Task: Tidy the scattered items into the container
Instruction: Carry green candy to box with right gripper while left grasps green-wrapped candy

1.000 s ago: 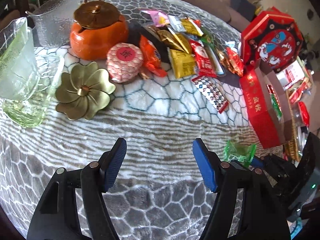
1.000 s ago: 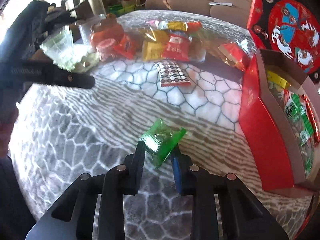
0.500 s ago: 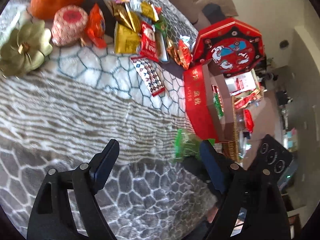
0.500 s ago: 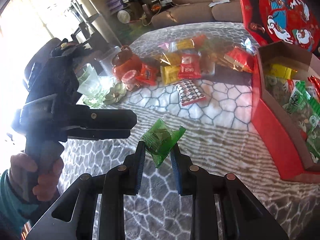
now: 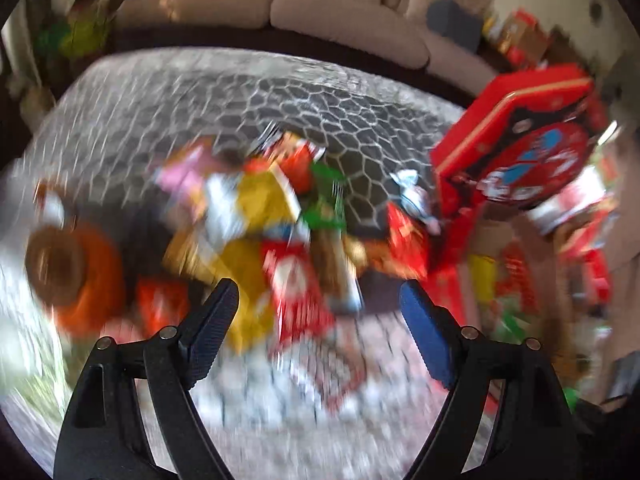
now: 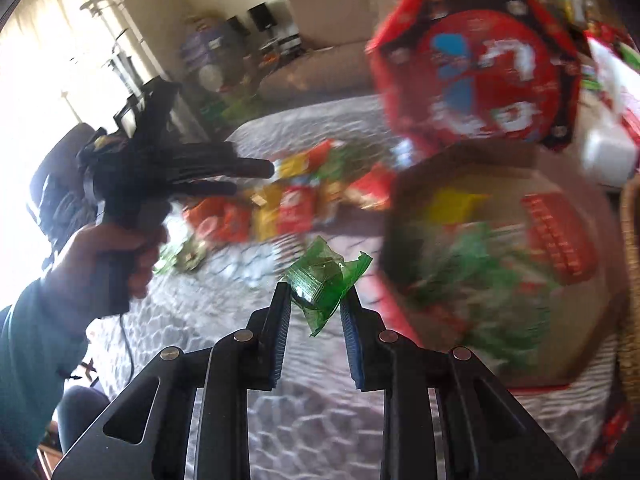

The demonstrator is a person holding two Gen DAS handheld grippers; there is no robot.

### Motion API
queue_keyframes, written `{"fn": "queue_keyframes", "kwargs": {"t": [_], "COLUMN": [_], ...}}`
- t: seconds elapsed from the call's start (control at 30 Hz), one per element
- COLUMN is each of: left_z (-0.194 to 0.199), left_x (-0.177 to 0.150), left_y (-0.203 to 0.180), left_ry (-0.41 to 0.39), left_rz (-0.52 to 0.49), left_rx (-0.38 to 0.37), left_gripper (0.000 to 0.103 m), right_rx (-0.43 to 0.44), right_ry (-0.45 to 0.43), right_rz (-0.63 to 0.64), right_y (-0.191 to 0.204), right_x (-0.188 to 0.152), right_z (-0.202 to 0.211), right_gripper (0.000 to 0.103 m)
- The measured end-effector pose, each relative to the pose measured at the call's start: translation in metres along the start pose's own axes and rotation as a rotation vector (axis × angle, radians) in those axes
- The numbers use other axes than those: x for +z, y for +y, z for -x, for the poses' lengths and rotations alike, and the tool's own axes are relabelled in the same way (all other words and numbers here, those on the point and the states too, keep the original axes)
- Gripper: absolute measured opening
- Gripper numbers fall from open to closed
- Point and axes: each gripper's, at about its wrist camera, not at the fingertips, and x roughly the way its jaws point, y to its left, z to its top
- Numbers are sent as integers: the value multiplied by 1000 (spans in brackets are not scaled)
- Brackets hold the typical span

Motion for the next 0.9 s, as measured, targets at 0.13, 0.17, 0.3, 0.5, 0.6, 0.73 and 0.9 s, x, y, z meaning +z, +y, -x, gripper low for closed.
{"fn": "queue_keyframes", "kwargs": {"t": [0.13,0.17,0.3,0.5,0.6,0.73,0.9], "left_z": [-47,-56,-86,-108,-106,-94,-65], "left_x": [24,27,37,42,40,39,34], "left_y": [-22,-26,-34,-34,-28,-24,-15], "left_ry": [36,48,61,70,64,54,43], "left_rz": [-55,-65,-101,-109,-72,-39,8], "left_rx": [117,147,247,270,225,169,48], "left_gripper": [71,67,67,28,26,24,24], "right_rx": [-45,-55,-84,-197,-279,-443,-707], "right_ry": [-3,-3,-8,37,83,147,272], "right_rz": [-30,-35,-46,22,99,271,566], "right_y": [-40,-49,-81,-114,-122,-116,-98], "right_x": [9,11,23,51,70,92,90], "right_z": [9,11,14,-7,-31,-63,-112], "right_gripper": [25,25,25,25,25,25,25]}}
